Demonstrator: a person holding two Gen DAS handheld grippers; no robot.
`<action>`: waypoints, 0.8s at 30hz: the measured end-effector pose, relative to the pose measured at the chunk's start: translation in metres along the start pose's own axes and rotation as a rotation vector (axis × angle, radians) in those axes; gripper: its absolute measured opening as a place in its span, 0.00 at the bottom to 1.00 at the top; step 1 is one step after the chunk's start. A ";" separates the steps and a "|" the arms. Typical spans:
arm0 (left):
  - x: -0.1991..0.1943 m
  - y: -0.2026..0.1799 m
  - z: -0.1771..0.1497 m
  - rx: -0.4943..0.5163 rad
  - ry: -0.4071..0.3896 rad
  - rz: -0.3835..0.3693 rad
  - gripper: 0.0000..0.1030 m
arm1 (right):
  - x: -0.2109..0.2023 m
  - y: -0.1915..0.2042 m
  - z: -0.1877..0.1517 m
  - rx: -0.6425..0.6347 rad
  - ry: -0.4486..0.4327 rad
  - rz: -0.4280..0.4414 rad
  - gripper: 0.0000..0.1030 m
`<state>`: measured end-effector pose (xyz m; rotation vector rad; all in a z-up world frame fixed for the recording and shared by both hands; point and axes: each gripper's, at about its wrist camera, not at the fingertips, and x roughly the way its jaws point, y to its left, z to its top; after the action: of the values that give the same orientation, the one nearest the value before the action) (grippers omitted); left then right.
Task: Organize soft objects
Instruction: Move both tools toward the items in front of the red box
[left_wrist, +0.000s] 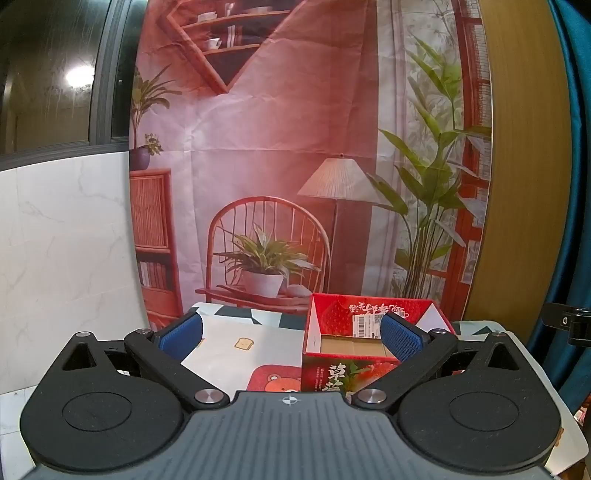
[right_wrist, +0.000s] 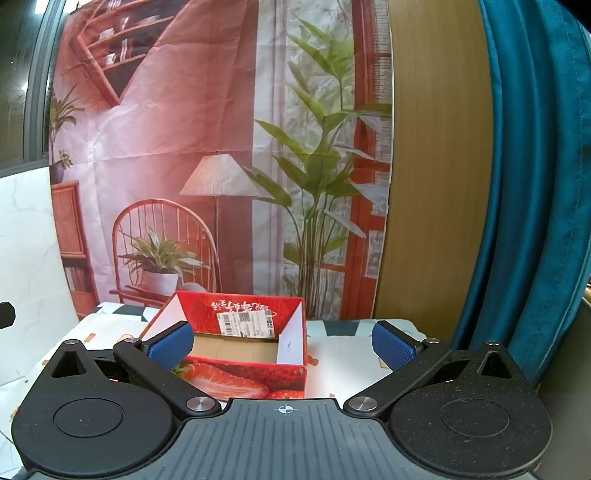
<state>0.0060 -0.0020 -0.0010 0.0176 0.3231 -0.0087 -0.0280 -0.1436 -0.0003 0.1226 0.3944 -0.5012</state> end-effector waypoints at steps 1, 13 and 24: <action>0.000 0.000 0.000 0.000 0.000 0.000 1.00 | 0.000 0.000 0.000 0.000 0.001 0.000 1.00; 0.000 0.000 0.000 -0.001 0.001 0.000 1.00 | 0.000 0.001 -0.001 -0.002 0.000 0.000 1.00; 0.003 -0.002 -0.005 -0.006 0.020 -0.009 1.00 | 0.004 -0.005 0.001 0.010 0.001 0.021 1.00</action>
<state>0.0072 -0.0041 -0.0070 0.0108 0.3428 -0.0161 -0.0272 -0.1497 -0.0005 0.1362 0.3909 -0.4822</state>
